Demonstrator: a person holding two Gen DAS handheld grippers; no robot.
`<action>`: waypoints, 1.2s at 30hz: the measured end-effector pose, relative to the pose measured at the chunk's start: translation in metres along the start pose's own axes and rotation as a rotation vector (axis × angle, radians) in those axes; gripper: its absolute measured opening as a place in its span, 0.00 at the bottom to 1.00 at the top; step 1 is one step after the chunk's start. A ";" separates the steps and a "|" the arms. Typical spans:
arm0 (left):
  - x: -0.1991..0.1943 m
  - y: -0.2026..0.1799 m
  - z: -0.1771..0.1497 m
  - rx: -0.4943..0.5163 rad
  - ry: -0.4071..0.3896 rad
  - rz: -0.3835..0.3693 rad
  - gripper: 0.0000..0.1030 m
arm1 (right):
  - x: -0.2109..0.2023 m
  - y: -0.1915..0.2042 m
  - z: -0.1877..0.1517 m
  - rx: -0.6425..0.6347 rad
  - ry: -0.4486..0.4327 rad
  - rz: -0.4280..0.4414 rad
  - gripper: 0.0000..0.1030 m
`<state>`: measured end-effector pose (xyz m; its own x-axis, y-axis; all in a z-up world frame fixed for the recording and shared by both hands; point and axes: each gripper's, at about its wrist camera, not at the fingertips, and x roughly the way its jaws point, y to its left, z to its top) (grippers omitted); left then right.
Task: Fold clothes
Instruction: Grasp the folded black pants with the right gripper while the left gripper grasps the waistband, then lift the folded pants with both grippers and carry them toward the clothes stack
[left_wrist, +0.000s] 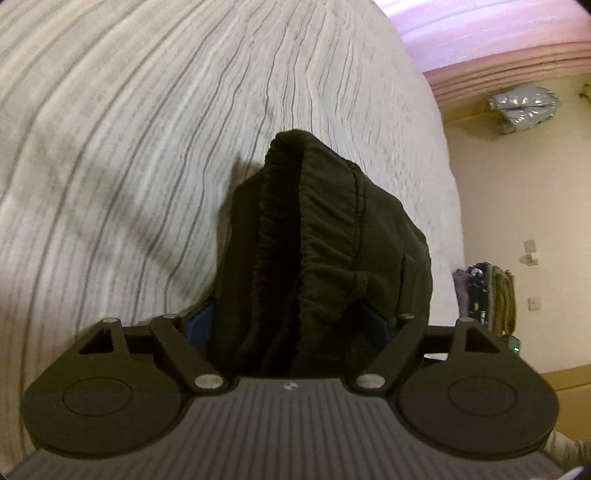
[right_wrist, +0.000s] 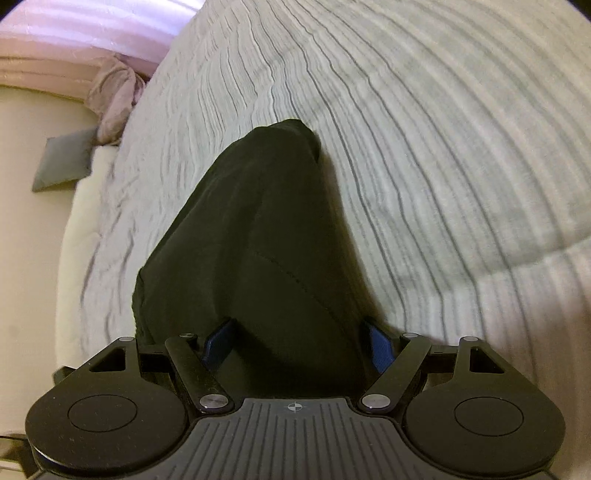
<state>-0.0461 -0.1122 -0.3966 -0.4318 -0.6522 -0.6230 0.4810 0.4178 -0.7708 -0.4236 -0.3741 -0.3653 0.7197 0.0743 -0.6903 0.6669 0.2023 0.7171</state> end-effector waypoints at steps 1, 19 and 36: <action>0.002 0.002 0.000 -0.005 -0.001 -0.008 0.72 | 0.003 -0.002 0.001 0.008 -0.001 0.020 0.75; 0.006 -0.046 0.026 0.072 0.075 0.050 0.41 | -0.003 0.025 -0.012 0.053 -0.028 -0.001 0.27; 0.098 -0.319 0.075 0.482 0.324 -0.212 0.40 | -0.228 0.027 -0.034 0.286 -0.502 0.023 0.24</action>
